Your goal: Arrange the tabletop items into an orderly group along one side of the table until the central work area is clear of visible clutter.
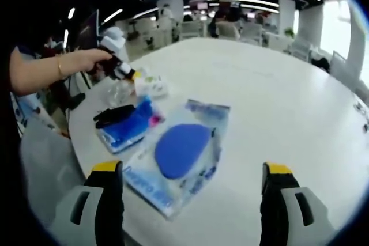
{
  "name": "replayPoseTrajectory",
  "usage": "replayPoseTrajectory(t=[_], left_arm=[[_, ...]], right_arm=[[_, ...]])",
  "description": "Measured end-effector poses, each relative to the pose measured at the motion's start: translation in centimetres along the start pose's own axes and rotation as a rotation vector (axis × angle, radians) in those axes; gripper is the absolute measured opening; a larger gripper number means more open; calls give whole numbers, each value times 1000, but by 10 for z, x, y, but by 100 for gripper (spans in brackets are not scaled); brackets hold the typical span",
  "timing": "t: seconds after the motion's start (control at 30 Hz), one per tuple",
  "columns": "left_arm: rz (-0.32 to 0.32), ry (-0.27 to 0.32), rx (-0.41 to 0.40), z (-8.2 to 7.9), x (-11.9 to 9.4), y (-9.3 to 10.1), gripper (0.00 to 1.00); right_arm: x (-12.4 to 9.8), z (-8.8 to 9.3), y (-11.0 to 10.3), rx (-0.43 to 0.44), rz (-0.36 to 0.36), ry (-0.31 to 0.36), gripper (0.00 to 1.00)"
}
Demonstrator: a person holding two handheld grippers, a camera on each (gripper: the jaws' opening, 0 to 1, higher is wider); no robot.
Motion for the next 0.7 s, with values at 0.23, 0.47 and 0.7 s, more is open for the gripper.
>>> replayPoseTrajectory(t=[0.23, 0.47, 0.7], left_arm=[[14, 46, -6, -5, -9, -2, 39], [42, 162, 11, -20, -22, -3, 38], [47, 279, 19, -34, -37, -4, 37]], right_arm=[[0, -1, -2, -2, -4, 7, 98], [-1, -3, -5, -7, -13, 11, 98], [-1, -6, -7, -13, -20, 20, 98]])
Point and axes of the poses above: the point that each gripper's makers call its tool centre point, and the gripper's own axes: x roughly forward along the fingers, y roughly to its right, z roughly out of its underside, the point moved 5 cm from there along -x, roughly backward along the fingers, and after that the axes turned 8 degrees about y, right-handed, at the moved point
